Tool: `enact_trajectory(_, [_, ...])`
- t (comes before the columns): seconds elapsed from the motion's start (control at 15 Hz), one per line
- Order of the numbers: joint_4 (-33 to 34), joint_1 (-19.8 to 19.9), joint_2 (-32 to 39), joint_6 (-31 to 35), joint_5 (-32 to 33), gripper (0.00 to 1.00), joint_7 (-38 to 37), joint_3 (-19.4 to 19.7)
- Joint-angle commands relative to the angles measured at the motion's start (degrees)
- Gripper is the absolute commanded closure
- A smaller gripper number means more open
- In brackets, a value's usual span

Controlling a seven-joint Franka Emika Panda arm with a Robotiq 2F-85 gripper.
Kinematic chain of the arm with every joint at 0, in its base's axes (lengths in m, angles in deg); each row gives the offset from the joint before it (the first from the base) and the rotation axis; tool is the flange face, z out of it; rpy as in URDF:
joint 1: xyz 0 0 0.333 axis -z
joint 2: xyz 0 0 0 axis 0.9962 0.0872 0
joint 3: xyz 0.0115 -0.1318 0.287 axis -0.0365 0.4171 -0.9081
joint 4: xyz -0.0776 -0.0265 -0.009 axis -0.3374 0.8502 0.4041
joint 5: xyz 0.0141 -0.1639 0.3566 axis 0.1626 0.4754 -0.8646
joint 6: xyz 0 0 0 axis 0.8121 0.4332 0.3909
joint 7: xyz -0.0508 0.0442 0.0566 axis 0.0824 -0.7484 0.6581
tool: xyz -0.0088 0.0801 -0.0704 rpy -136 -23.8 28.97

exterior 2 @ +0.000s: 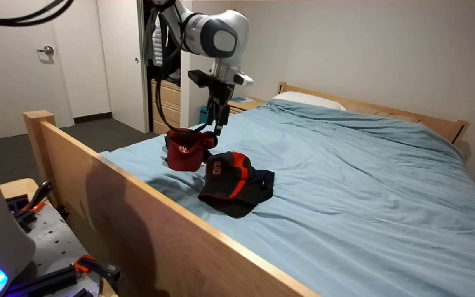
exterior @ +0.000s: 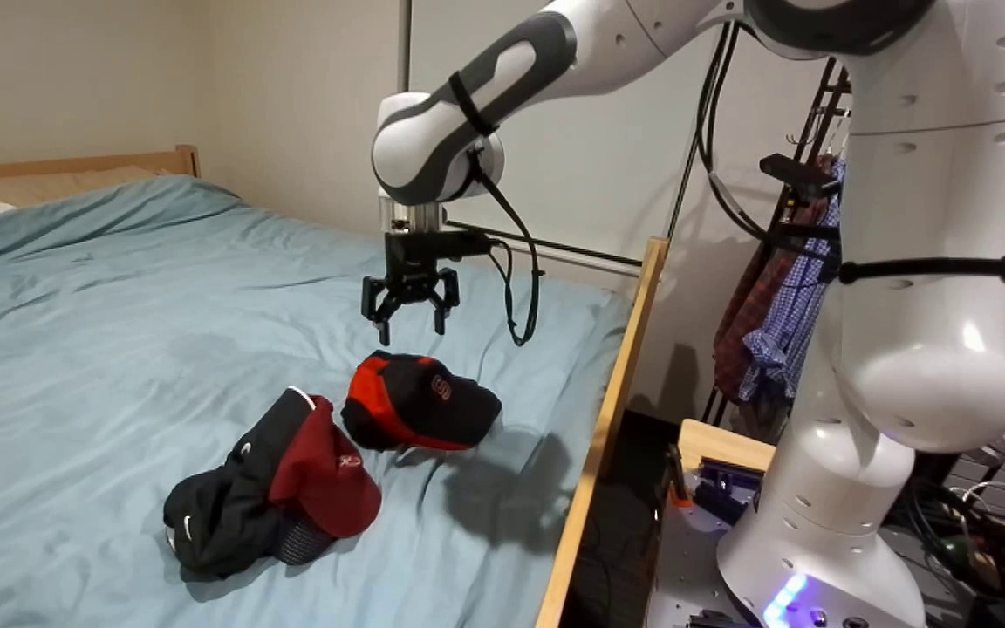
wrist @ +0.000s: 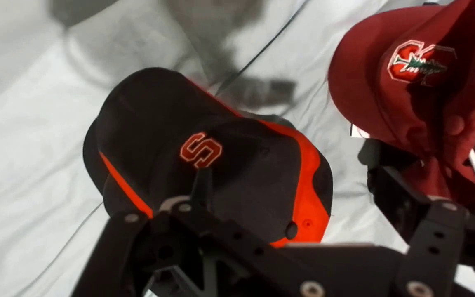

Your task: Move the black and red caps to the left

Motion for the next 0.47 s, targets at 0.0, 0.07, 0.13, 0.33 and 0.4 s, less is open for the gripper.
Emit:
enact_trajectory(0.0, [-6.3,-0.8,-1.6,6.4,-3.7,0.00,-9.7,-0.6])
enact_trajectory(0.07, [-7.5,-1.3,-1.8,7.5,-3.7,0.00,-12.7,-0.3])
enact_trajectory(0.13, [-8.2,-1.5,-1.8,8.5,-4.3,0.00,-15.4,-0.3])
enact_trajectory(0.33, [-8.4,-1.7,-1.4,13.5,-5.4,0.00,-18.1,-1.2])
enact_trajectory(0.4, [-6.9,-1.4,0.0,10.5,-3.5,0.00,-17.1,-0.8])
